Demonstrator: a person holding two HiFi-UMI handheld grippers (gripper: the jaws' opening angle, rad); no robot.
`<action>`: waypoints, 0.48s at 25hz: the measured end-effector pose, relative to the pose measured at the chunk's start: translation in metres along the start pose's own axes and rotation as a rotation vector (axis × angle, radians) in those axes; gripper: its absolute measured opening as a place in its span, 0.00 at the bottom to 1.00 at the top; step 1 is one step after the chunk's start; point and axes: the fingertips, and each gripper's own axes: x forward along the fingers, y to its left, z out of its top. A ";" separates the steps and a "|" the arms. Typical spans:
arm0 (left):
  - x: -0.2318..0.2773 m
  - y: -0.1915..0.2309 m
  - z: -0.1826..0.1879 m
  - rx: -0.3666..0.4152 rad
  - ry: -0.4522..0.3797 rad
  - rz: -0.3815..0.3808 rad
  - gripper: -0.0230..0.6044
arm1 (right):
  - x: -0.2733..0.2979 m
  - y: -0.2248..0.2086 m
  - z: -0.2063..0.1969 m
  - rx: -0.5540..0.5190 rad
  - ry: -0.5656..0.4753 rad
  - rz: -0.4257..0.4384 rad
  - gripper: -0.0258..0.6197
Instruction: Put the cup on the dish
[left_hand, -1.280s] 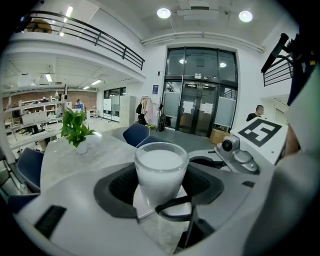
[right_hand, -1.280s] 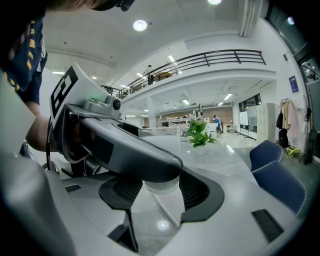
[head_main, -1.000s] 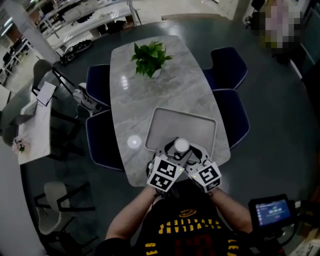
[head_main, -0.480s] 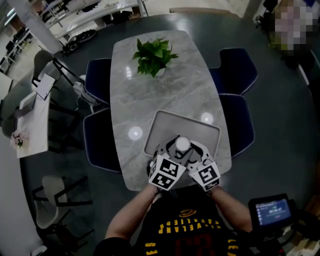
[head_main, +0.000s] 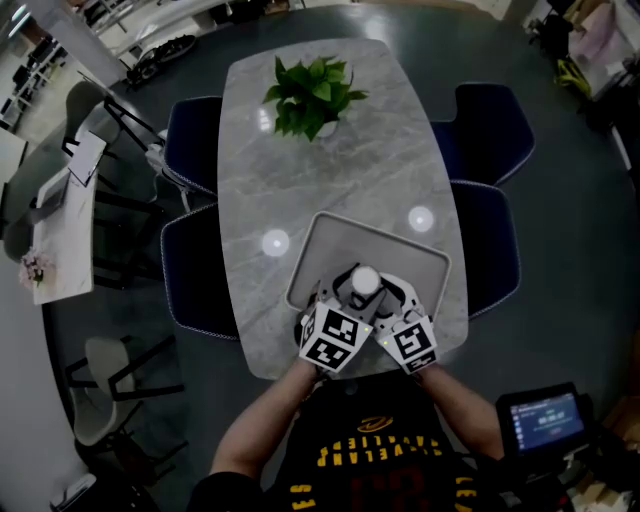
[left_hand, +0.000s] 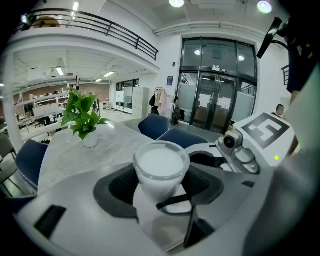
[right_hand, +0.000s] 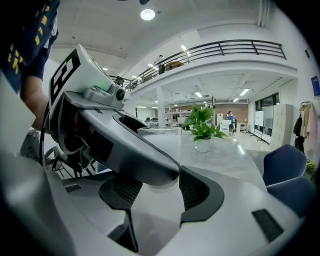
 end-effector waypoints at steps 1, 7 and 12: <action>0.007 0.005 -0.003 0.001 0.005 0.005 0.46 | 0.006 -0.004 -0.004 -0.005 0.005 0.003 0.40; 0.033 0.030 -0.022 -0.010 0.032 0.028 0.46 | 0.037 -0.017 -0.028 -0.022 0.036 0.028 0.40; 0.034 0.035 -0.026 -0.016 0.042 0.046 0.46 | 0.043 -0.017 -0.030 -0.035 0.051 0.024 0.40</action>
